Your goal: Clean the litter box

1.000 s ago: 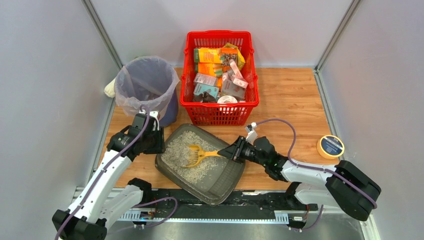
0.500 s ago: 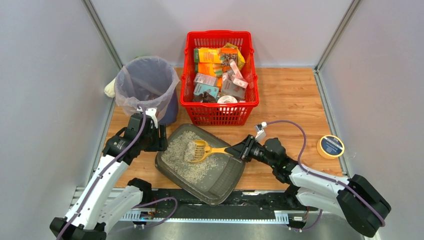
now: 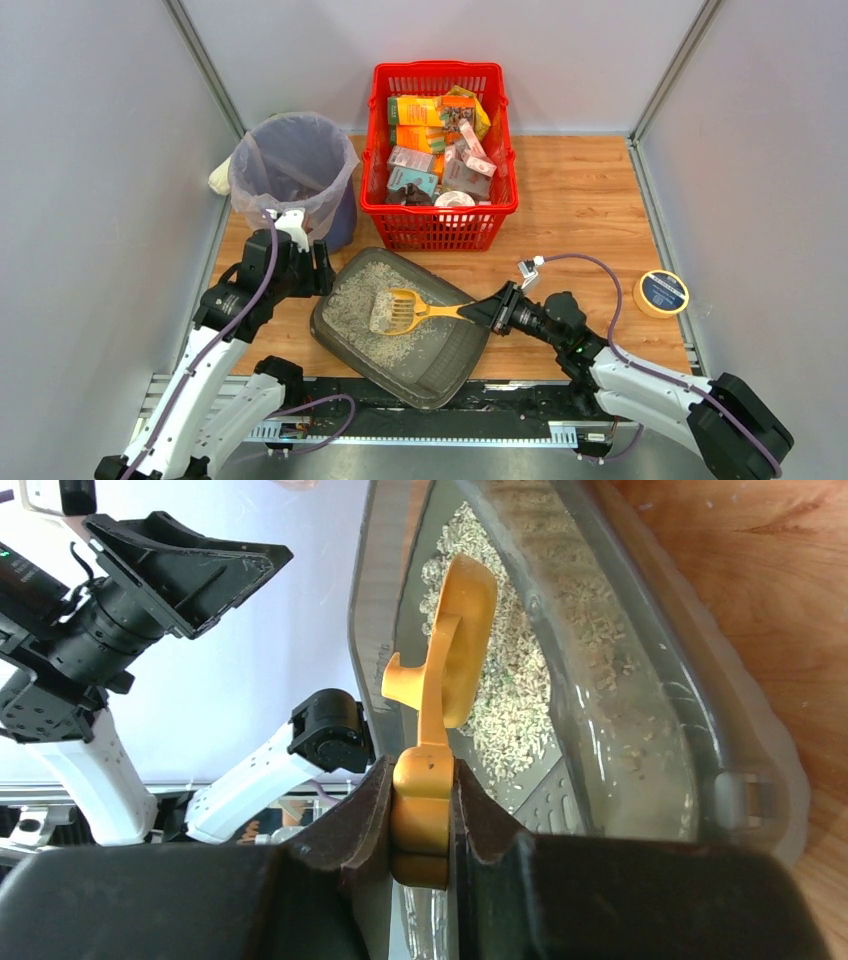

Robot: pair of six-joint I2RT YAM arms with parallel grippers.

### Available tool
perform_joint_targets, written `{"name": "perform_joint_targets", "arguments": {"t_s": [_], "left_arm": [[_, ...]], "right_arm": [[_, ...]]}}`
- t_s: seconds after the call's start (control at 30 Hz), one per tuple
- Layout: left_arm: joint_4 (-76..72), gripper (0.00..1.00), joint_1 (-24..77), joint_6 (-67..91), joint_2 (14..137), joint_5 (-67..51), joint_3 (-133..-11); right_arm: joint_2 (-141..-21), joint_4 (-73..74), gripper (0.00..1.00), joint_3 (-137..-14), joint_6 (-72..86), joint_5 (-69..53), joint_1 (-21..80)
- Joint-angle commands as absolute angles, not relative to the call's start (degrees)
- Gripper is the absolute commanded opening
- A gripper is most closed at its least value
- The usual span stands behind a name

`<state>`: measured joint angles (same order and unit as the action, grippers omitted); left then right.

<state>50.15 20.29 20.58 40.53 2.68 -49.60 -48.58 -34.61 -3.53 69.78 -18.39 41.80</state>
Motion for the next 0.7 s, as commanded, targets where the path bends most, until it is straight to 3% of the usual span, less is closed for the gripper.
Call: {"name": "perform_joint_targets", "arguments": {"t_s": [0.0,0.17,0.37,0.67], "left_arm": [[47.3,0.7,20.4,21.4,38.9,3.2,-51.7],[46.3,0.7,20.4,21.8,39.1,2.8,-50.9],[45.8,0.7,20.4,22.2,39.5,1.8,-51.0],[44.9,0.7,20.4,23.0,38.7,0.3,-51.2]], "right_arm": [[-43.8,-40.1,0.0,-0.5,74.1,-18.5,41.6],[-32.0,-25.9,0.0,-2.0,70.0,-16.2,41.6],[-26.1,-21.1,0.0,-0.4,71.6,-13.4,41.5],[-26.5,-30.9,0.0,2.8,76.5,-14.5,41.6]]}}
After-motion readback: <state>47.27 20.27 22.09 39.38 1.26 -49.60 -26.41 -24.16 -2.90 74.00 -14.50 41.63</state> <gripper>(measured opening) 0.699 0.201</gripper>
